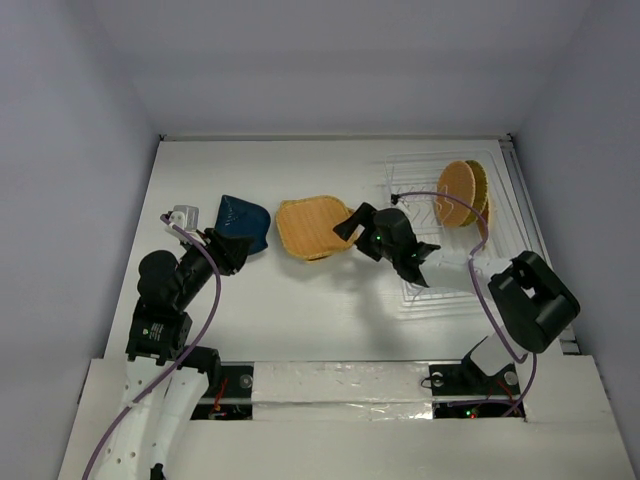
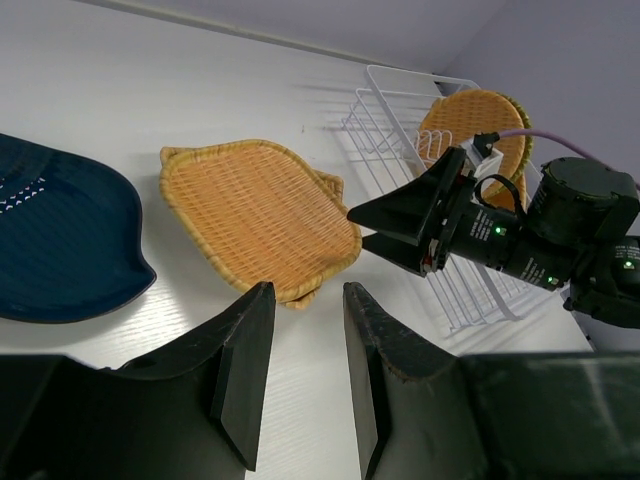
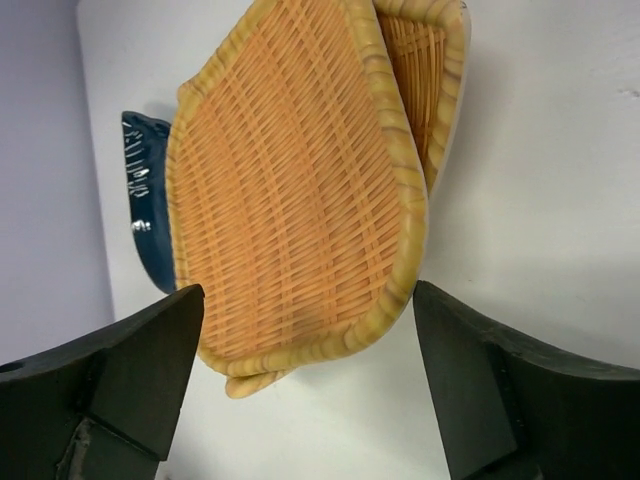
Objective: Unload the plates from the dish rack
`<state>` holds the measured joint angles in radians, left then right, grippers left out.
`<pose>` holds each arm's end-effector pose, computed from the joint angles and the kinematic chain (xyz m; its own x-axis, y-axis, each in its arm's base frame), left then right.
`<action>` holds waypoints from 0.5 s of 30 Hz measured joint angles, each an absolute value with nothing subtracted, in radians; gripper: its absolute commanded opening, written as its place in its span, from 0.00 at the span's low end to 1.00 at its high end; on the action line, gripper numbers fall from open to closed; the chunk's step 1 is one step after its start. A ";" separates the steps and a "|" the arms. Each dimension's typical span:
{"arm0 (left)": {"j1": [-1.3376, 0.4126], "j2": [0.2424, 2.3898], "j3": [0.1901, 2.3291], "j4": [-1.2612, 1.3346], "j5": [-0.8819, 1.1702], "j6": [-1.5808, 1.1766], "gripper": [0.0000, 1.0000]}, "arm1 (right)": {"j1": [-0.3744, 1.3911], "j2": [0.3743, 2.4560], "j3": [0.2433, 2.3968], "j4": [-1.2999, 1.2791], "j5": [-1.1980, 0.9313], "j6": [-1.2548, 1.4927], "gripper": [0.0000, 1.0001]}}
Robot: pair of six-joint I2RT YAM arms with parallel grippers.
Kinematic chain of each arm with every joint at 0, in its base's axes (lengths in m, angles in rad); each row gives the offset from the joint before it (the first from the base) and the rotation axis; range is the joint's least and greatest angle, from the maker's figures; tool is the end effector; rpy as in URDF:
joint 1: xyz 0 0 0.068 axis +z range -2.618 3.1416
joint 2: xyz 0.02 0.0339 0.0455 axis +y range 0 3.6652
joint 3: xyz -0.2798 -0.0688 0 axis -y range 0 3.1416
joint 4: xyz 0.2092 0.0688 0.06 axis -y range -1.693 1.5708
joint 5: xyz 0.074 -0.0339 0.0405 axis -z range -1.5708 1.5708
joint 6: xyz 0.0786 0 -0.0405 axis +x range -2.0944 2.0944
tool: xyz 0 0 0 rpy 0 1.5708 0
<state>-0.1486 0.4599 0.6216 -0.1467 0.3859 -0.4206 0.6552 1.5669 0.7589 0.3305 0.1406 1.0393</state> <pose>0.1073 -0.0460 0.3328 -0.1944 -0.3534 -0.9150 0.4710 0.7846 -0.4031 0.2776 0.1995 0.2138 -0.6197 0.6003 -0.5056 0.0584 0.6777 0.7330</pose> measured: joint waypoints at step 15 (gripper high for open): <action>-0.149 0.459 0.622 -0.147 0.385 -0.421 0.31 | 0.786 1.552 0.936 0.147 0.295 0.903 0.19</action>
<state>-0.1486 0.4595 0.6216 -0.1467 0.3855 -0.4206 0.7856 1.5524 0.9356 0.1474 0.2955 0.9031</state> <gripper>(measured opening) 0.306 0.685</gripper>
